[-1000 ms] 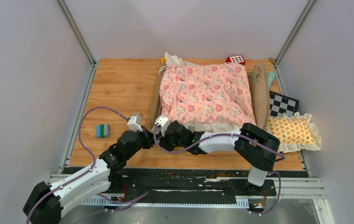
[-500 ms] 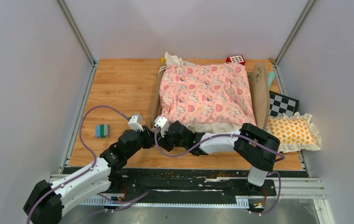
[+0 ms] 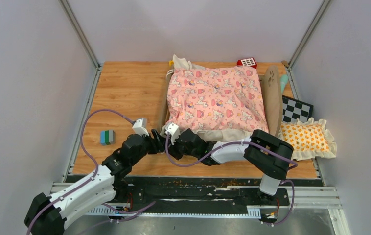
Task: Set up the pet bed
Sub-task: Tie the ropes to the bed frame.
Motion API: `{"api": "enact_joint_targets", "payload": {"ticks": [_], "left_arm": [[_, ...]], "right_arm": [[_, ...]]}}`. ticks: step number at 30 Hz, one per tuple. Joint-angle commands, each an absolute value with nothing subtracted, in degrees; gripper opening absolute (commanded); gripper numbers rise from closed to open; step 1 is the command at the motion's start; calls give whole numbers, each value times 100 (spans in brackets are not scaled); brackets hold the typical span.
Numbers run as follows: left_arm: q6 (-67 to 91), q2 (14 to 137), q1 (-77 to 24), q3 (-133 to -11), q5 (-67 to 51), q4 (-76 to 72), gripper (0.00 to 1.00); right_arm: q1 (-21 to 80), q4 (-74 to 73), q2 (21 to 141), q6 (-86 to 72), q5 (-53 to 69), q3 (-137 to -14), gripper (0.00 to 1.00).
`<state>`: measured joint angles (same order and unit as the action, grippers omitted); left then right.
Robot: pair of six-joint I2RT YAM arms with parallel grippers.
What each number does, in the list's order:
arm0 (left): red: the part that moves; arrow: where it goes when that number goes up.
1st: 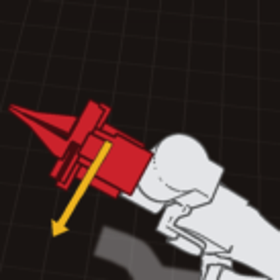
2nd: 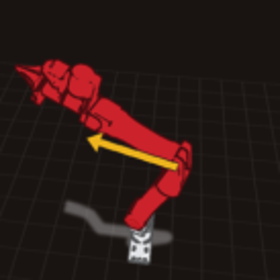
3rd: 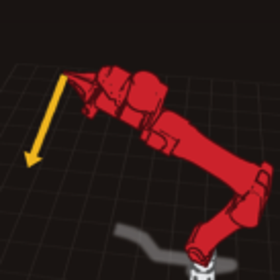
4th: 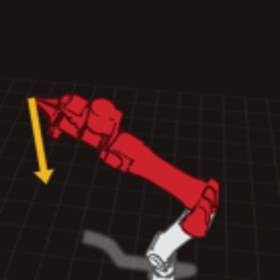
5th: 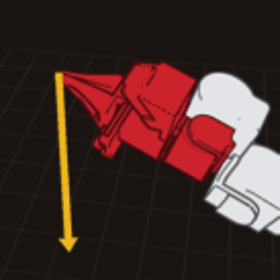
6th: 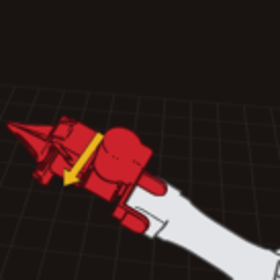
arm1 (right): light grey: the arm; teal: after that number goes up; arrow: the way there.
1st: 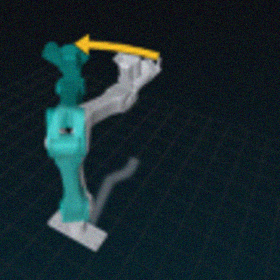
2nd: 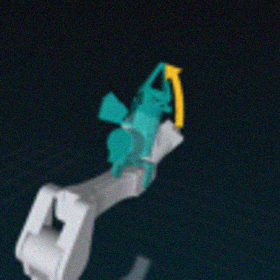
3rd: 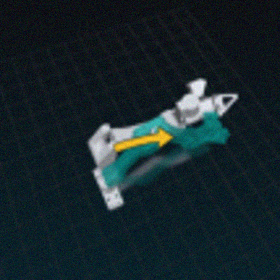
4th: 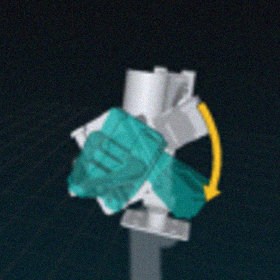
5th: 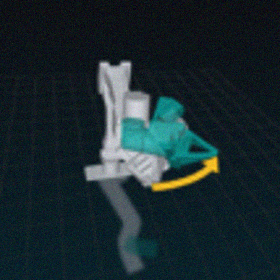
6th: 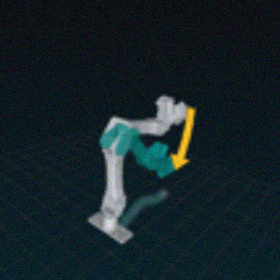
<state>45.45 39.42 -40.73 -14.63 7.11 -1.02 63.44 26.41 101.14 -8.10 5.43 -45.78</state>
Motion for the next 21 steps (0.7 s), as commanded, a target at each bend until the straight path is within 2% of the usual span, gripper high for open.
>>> {"api": "enact_joint_targets", "payload": {"ticks": [1, 6, 13, 21], "left_arm": [[4449, 3800, -4087, -1794, 699, -57, 70], [4600, 3549, -4087, -1802, 1280, 548, 74], [5090, 3059, -4042, -1657, 2116, 1324, 61], [5361, 3331, -3633, -1591, 2101, 1524, 53]], "right_arm": [[6354, 3148, 10040, -948, 429, -4656, 0], [6349, 3111, 10101, -932, 400, -4731, 0], [6354, 2958, 10203, -930, 329, -4901, 0], [6354, 2937, 10221, -933, 378, -4907, 0]]}}
